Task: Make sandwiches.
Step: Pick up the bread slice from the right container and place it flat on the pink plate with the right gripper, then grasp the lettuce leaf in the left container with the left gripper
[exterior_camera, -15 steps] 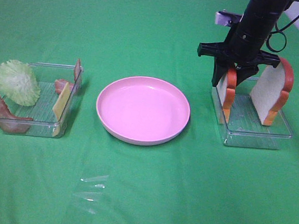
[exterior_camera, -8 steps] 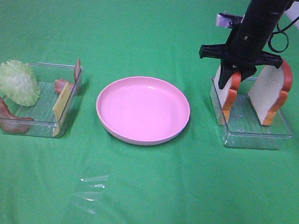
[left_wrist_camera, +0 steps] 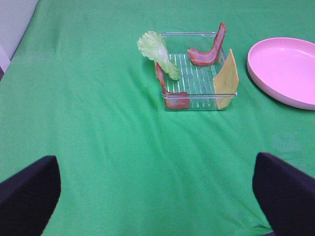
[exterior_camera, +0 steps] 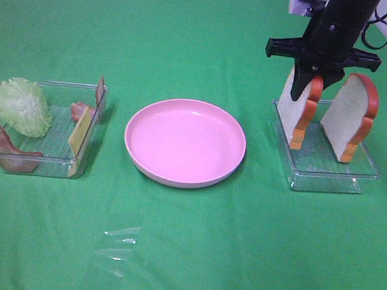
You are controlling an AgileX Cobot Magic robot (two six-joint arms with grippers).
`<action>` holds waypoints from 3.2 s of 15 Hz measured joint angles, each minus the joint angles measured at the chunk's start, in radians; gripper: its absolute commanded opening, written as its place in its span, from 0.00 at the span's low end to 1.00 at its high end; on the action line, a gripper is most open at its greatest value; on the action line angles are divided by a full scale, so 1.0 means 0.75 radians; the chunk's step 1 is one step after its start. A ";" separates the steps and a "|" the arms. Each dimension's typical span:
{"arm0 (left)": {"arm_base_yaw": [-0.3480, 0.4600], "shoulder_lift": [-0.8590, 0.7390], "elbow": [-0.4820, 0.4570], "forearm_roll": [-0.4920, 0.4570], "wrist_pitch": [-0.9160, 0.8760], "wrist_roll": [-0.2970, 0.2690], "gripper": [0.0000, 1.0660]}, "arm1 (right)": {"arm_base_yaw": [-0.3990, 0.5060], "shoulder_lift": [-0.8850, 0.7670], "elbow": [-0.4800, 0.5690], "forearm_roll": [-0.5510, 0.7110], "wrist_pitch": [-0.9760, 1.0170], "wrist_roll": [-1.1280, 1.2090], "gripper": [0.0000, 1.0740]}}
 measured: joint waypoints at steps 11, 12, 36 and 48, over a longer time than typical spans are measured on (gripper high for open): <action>0.000 0.000 0.000 0.000 0.000 0.000 0.92 | 0.000 -0.451 0.445 0.653 -0.240 -0.244 0.00; 0.000 0.000 0.000 0.000 0.000 0.000 0.92 | 0.000 -0.453 0.473 0.732 -0.265 -0.293 0.00; 0.000 0.000 0.000 0.000 0.000 0.000 0.92 | 0.124 0.177 0.439 1.337 -0.532 -0.623 0.05; 0.000 0.000 0.000 0.000 0.000 0.000 0.92 | 0.124 -0.109 0.439 0.465 -0.467 -0.285 0.70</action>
